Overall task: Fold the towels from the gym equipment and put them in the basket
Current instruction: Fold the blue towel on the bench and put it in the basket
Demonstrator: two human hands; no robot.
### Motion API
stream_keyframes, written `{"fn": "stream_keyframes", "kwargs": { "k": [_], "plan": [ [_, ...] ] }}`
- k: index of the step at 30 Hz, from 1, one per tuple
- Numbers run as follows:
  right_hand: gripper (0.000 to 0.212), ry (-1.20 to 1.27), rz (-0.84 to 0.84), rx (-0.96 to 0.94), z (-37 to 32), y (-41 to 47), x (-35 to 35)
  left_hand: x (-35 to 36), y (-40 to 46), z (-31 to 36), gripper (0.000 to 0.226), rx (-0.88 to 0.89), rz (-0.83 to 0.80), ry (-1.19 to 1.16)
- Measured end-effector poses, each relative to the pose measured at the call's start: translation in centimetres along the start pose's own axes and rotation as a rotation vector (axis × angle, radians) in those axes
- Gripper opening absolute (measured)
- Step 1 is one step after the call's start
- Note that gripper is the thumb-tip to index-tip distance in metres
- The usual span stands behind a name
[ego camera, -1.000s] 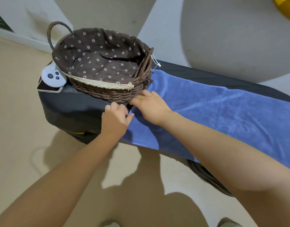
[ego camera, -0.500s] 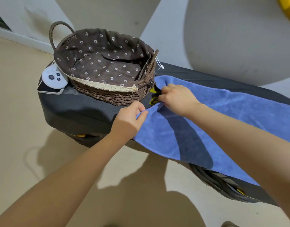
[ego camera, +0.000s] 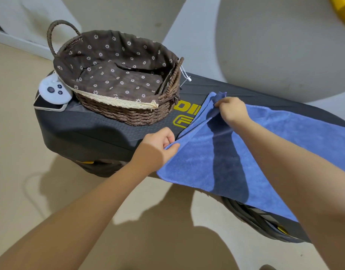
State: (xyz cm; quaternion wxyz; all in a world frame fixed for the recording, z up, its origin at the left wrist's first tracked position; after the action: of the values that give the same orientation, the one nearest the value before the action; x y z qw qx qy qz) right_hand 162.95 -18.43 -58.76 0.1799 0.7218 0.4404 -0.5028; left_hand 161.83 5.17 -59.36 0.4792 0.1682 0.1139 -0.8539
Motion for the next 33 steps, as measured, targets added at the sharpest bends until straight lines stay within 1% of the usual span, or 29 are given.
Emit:
{"fn": "stream_keyframes", "kwargs": {
  "k": [1, 2, 3, 5, 9, 13, 16, 18, 22, 23, 27, 33],
  "plan": [
    [0.020, 0.156, 0.030, 0.073, 0.5, 0.1, -0.2, 0.2, 0.1, 0.5, 0.033, 0.011, -0.005, -0.020],
    [0.020, 0.286, 0.079, 0.125, 1.0, 0.1, -0.5, 0.6, 0.3, 1.1, 0.032, 0.015, -0.026, -0.054],
    [0.020, 0.367, 0.125, 0.148, 1.2, 0.1, -1.2, 1.2, 0.4, 1.6, 0.030, 0.013, -0.060, -0.102],
    [0.013, 0.476, 0.172, 0.164, 1.8, -0.2, -2.9, 2.7, 0.6, 2.8, 0.028, -0.003, -0.146, -0.187],
    [0.030, 0.641, 0.098, 0.136, 4.1, -1.5, -6.6, 7.2, 0.7, 6.4, 0.026, -0.010, -0.305, -0.251],
    [0.045, 0.704, 0.111, 0.125, 8.2, -3.2, -10.9, 12.4, -0.2, 10.5, 0.023, -0.002, -0.441, -0.382],
    [0.046, 0.728, 0.145, 0.141, 11.3, -3.6, -14.0, 16.6, -1.1, 13.5, 0.021, -0.001, -0.540, -0.463],
    [0.046, 0.719, 0.136, 0.143, 13.4, -3.9, -15.6, 19.4, -1.6, 15.4, 0.020, -0.003, -0.594, -0.484],
    [0.041, 0.639, -0.009, 0.142, 18.0, -5.3, -17.1, 25.4, -3.0, 18.9, 0.022, 0.002, -0.717, -0.487],
    [0.042, 0.625, -0.024, 0.148, 19.3, -5.6, -17.5, 26.9, -3.3, 19.7, 0.022, 0.002, -0.745, -0.483],
    [0.048, 0.676, 0.022, 0.177, 24.6, -6.3, -20.3, 32.7, -4.3, 22.0, 0.021, -0.009, -0.829, -0.437],
    [0.059, 0.654, 0.040, 0.149, 30.7, -6.4, -23.4, 39.2, -4.8, 24.2, 0.017, -0.020, -0.857, -0.368]
  ]
}}
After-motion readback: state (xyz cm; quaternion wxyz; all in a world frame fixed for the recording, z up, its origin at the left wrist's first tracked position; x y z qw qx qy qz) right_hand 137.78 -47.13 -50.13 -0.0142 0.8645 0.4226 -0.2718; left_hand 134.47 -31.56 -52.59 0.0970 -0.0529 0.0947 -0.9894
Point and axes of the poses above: each hand's wrist, its own y-axis towards the middle knuckle, its own x-axis out of the palm, z = x × y, the point moved 9 cm from there along y, towards the middle knuckle, and after that the axes turned 12 degrees about -y, right-handed, at the moved point
